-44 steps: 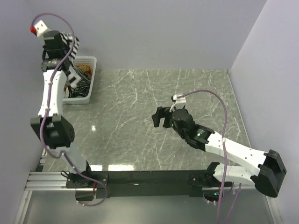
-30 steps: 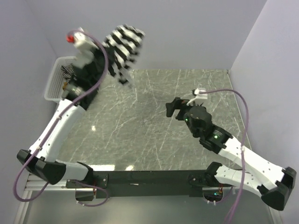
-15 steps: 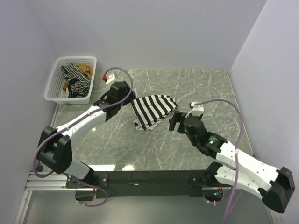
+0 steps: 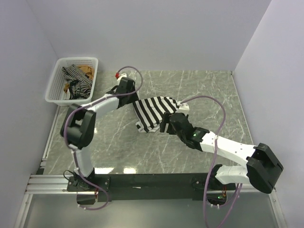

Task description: Fold and stack the tank tops

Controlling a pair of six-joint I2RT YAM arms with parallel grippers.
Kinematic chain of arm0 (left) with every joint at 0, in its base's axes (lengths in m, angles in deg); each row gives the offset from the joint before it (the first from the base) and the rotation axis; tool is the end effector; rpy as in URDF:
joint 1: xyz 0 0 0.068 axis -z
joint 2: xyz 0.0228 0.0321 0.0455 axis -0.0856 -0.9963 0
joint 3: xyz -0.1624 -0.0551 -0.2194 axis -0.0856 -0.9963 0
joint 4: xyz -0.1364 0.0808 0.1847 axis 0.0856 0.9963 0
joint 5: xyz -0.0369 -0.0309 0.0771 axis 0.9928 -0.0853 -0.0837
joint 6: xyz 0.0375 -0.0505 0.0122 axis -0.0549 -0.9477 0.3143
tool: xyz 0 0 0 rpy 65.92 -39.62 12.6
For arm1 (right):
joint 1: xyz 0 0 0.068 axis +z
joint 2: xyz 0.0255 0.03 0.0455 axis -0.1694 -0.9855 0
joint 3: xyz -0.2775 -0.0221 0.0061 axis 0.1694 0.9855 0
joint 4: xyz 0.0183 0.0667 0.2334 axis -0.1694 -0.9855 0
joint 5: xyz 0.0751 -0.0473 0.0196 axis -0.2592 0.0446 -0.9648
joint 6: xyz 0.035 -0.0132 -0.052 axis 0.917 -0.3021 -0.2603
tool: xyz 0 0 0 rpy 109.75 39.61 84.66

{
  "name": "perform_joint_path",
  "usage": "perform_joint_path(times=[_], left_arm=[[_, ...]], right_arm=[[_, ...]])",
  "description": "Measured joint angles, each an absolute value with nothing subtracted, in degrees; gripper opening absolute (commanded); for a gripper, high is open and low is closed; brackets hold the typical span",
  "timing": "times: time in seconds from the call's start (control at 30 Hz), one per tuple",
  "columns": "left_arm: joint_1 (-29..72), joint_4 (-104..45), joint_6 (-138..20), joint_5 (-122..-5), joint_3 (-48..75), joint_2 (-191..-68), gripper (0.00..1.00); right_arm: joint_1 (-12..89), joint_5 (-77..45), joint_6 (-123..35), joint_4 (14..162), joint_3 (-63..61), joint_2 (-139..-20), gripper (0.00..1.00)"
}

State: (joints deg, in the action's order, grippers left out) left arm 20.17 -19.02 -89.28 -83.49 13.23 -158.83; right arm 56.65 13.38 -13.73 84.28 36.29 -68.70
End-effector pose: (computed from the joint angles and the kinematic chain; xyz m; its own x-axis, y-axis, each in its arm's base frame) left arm 0.3678 -0.1609 0.2220 -0.6290 -0.4289 -0.6484 -0.1964 0.8947 -0.4012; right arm 0.1832 0.1691 0.2296 -0.6071 0.1735 -0.7754 -0.1367 0.9385 0.3170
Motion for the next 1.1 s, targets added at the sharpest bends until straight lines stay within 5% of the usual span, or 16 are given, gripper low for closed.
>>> perform_joint_path(times=[0.23, 0.47, 0.73, 0.97, 1.07, 1.1], left_arm=[[20.2, -15.0, -76.4, -83.9, 25.9, -170.6, 0.52], [20.0, -13.1, -68.5, -82.7, 27.2, -173.3, 0.59], [19.8, -13.4, -63.8, -79.5, 27.8, -176.1, 0.56], [19.7, -13.8, -62.5, -79.0, 28.7, -177.0, 0.34], [19.6, -14.1, -62.9, -78.9, 28.8, -177.0, 0.18], [19.6, -14.3, -63.2, -78.9, 28.7, -177.0, 0.1]], right_arm=[[56.6, 13.1, -12.3, 86.8, 36.3, -69.9, 0.82], [56.6, 13.2, -10.4, 89.2, 33.9, -77.2, 0.82], [56.1, 14.7, -6.3, 92.1, 29.5, -84.7, 0.8], [53.1, 14.6, -3.7, 93.5, 26.6, -91.6, 0.75], [51.4, 13.9, -3.0, 93.9, 26.6, -93.9, 0.66], [50.9, 13.7, -2.8, 94.0, 26.6, -94.6, 0.55]])
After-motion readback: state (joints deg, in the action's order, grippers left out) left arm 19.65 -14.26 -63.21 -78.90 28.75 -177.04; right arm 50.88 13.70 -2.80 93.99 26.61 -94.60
